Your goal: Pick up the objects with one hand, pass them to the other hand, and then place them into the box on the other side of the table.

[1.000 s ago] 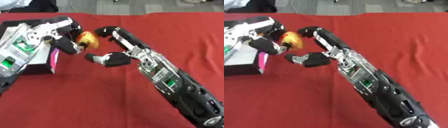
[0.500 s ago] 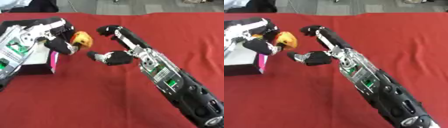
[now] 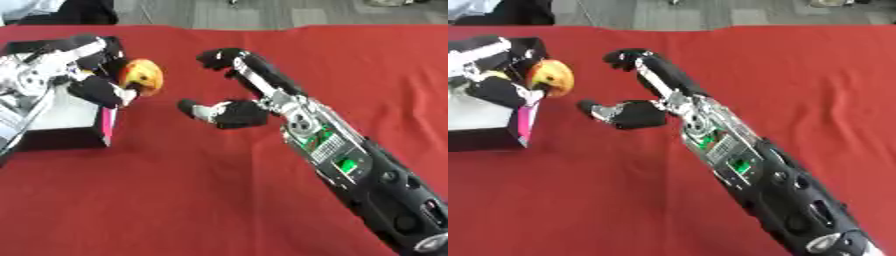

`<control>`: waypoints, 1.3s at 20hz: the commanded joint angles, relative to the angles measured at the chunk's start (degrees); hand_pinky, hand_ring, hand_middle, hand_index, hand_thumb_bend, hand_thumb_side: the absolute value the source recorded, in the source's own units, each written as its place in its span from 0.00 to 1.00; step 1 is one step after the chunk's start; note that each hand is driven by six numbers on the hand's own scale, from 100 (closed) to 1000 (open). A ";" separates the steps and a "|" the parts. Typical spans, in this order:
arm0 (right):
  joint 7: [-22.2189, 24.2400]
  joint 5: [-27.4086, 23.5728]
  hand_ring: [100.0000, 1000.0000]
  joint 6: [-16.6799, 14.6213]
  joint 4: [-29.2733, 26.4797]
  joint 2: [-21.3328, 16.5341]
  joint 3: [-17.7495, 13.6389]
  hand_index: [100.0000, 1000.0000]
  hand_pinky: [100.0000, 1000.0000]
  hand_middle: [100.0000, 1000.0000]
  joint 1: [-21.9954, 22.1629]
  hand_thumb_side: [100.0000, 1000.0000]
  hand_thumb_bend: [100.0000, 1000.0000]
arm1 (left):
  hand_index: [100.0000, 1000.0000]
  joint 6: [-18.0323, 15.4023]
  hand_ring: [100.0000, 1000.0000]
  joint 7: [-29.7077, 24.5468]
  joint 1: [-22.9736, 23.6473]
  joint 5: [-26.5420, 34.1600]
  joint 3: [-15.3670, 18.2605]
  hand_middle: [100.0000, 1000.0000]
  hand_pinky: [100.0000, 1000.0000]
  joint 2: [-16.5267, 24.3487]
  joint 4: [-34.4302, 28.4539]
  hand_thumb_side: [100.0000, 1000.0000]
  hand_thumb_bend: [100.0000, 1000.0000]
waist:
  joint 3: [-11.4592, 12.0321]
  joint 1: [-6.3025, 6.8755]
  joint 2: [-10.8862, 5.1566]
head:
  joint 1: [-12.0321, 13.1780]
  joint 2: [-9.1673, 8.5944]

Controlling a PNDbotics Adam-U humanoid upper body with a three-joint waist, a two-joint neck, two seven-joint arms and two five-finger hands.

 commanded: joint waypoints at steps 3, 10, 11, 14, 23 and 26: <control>-0.20 -0.44 0.83 0.35 -1.45 -1.05 -0.84 0.85 0.77 0.75 -0.97 0.51 0.42 | 0.41 0.87 0.58 5.09 1.55 -0.05 5.12 0.38 0.68 3.75 3.95 0.00 0.00 | 0.22 0.24 -0.06 | 1.49 -0.86; -0.73 -1.13 0.82 0.74 -1.94 -1.39 -1.28 0.85 0.77 0.75 -0.89 0.49 0.41 | 0.45 -0.15 0.64 9.82 1.40 -1.23 7.41 0.42 0.70 2.51 13.57 0.01 0.00 | 0.02 -0.32 -0.15 | 2.72 -0.99; -0.85 -1.24 0.82 0.78 -2.01 -1.42 -1.35 0.85 0.77 0.75 -0.88 0.49 0.41 | 0.45 -0.50 0.64 10.11 1.26 -1.28 7.56 0.42 0.70 2.33 14.58 0.01 0.00 | 0.01 -0.35 -0.15 | 2.75 -0.99; -1.14 -1.54 0.82 0.84 -2.21 -1.46 -1.45 0.84 0.76 0.75 -0.84 0.48 0.41 | 0.51 -1.18 0.68 10.98 0.97 -1.72 8.08 0.48 0.71 1.82 17.39 0.05 0.09 | -0.03 -0.38 -0.13 | 2.88 -1.05; -0.91 -2.04 0.81 0.86 -2.41 -1.53 -1.49 0.84 0.76 0.74 -0.57 0.45 0.41 | 0.77 -1.02 0.82 10.75 0.57 -3.90 9.31 0.72 0.75 1.11 22.99 0.36 0.52 | -0.05 -0.40 -0.10 | 2.70 -1.18; -1.22 -2.25 0.81 0.86 -2.55 -1.55 -1.60 0.84 0.76 0.74 -0.58 0.44 0.41 | 0.76 -0.65 0.81 11.55 0.62 -4.09 9.76 0.70 0.74 1.07 22.76 0.38 0.47 | 0.03 -0.42 -0.13 | 2.72 -1.21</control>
